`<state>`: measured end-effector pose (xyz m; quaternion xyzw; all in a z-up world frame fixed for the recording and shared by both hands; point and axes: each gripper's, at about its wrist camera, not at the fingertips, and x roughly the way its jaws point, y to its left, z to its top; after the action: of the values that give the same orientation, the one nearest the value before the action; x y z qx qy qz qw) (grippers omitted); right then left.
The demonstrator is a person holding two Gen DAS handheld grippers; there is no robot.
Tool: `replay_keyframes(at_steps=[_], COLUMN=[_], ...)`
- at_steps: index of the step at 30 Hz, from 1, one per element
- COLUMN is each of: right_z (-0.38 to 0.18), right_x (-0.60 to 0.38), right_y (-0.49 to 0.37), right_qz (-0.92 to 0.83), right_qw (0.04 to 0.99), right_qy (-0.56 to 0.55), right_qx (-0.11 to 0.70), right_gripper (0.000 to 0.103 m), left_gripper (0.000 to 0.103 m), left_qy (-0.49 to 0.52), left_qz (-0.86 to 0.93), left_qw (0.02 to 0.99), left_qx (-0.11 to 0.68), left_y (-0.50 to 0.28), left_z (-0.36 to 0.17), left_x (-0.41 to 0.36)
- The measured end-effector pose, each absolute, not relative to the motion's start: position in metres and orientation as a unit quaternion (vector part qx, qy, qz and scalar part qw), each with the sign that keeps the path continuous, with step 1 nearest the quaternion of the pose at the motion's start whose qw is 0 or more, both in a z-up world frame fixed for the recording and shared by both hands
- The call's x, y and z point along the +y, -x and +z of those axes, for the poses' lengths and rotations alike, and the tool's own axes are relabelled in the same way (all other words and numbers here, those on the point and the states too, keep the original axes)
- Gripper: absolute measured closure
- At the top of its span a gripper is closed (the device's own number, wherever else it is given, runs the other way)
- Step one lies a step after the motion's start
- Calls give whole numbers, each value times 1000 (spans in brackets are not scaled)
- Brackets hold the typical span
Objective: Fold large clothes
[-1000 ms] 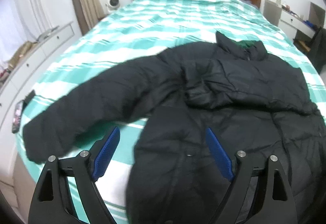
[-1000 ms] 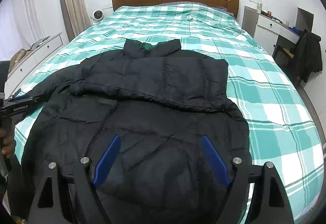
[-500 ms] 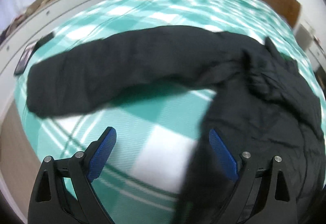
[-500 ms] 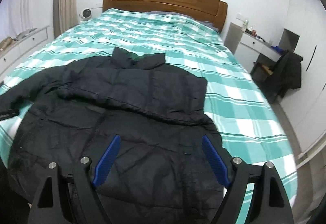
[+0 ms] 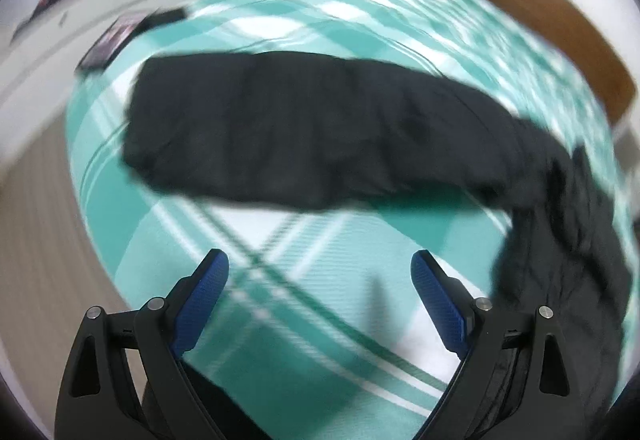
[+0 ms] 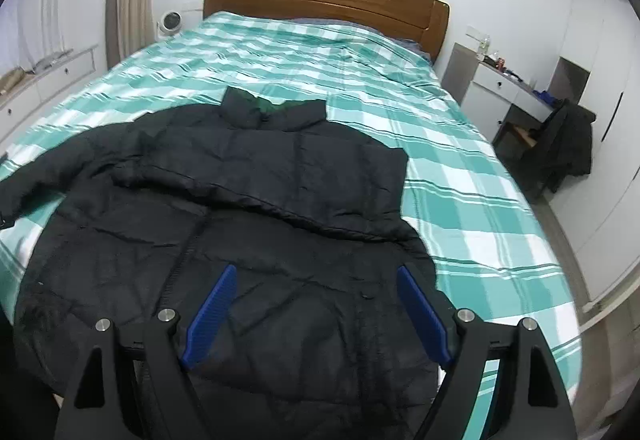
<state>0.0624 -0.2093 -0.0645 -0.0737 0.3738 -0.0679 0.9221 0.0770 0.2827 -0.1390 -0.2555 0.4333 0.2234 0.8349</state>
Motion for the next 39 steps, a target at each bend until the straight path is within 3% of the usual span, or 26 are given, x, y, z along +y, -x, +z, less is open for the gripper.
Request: replay_keyframes(at_steps=[10,12,14,16,17,23,29,34,39], right_z=[-80,-80,-81,-82,-83,-87,-86,-79,-78], right_x=[-187,-181,-176,-175,-175,-185,-209,-239,-275], right_y=[-55,-52,-49,-46,-44,-36,-29,-21,-13], right_qz=[-29,-18,-10,-6,-4,-4,-24,-55,-89], right_qw=[916,916,916,916,916,916,920,925,924], right_qy=[75,80,84,86,85,65,27,-3,-32], right_qx=[393,392,391,392,393,396,391,376,371], right_gripper=[19,19,19,19,19,19,19,19,19], left_gripper=[10,17,59,87,90,93,93,93,93], left_qy=[402,390,376,375,362,206,50,-12,-63], left_qz=[260,288,309,305,309,286,129,-8,-103], left_qw=[793,795,799,806,813,896,974,985,963], left_qx=[376,365,354,340,337,269,178,171,242], left_y=[-68,-73,-75,-73,-74,-98,-148,-179,-207], left_z=[-169,-169,-165,-158,-148,-44,75,91,30], left_x=[372,379,380,380,375,312,165,32,-90])
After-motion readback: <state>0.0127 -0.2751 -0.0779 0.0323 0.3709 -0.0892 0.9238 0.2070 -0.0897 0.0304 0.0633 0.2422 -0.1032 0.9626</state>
